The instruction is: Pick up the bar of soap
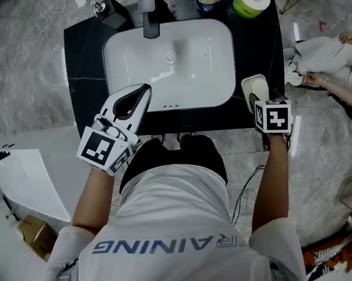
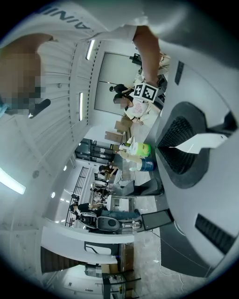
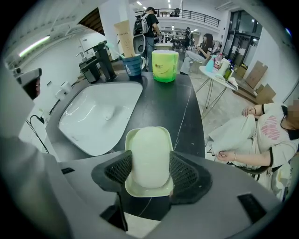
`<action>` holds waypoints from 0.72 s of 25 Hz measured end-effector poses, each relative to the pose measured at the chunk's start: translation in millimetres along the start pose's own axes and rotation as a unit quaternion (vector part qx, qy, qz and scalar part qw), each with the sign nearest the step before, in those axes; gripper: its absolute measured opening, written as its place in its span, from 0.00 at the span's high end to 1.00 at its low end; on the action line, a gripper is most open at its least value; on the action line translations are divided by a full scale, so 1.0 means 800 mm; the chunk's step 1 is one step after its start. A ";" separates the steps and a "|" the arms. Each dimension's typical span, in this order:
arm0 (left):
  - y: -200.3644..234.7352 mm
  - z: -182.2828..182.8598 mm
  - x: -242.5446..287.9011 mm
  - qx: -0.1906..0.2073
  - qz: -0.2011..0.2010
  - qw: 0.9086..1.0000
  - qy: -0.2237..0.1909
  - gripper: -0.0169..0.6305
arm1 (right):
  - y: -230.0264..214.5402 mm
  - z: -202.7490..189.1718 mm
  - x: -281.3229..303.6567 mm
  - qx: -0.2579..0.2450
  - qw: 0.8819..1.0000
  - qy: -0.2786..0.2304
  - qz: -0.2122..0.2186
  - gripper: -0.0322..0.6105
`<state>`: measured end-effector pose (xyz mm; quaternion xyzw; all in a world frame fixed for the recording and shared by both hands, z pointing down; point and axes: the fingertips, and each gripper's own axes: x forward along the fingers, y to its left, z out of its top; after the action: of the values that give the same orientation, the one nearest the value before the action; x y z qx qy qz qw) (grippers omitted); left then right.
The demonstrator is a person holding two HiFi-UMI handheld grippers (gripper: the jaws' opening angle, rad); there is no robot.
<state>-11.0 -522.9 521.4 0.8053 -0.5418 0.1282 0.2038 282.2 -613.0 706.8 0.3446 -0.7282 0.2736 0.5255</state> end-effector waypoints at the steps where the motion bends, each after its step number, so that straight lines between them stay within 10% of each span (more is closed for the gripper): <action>1: 0.000 0.000 0.000 0.001 0.000 1.000 -0.001 0.96 | 0.000 0.002 -0.003 -0.001 1.000 -0.003 -0.002 0.56; 18: -0.010 0.036 -0.030 0.019 -0.011 0.999 -0.036 0.96 | 0.006 0.048 -0.107 0.001 0.993 -0.109 -0.045 0.56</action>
<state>-12.9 -514.0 484.3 0.8191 -0.5373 0.1070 0.1702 274.2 -620.5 613.4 0.4053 -0.7647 0.2108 0.4545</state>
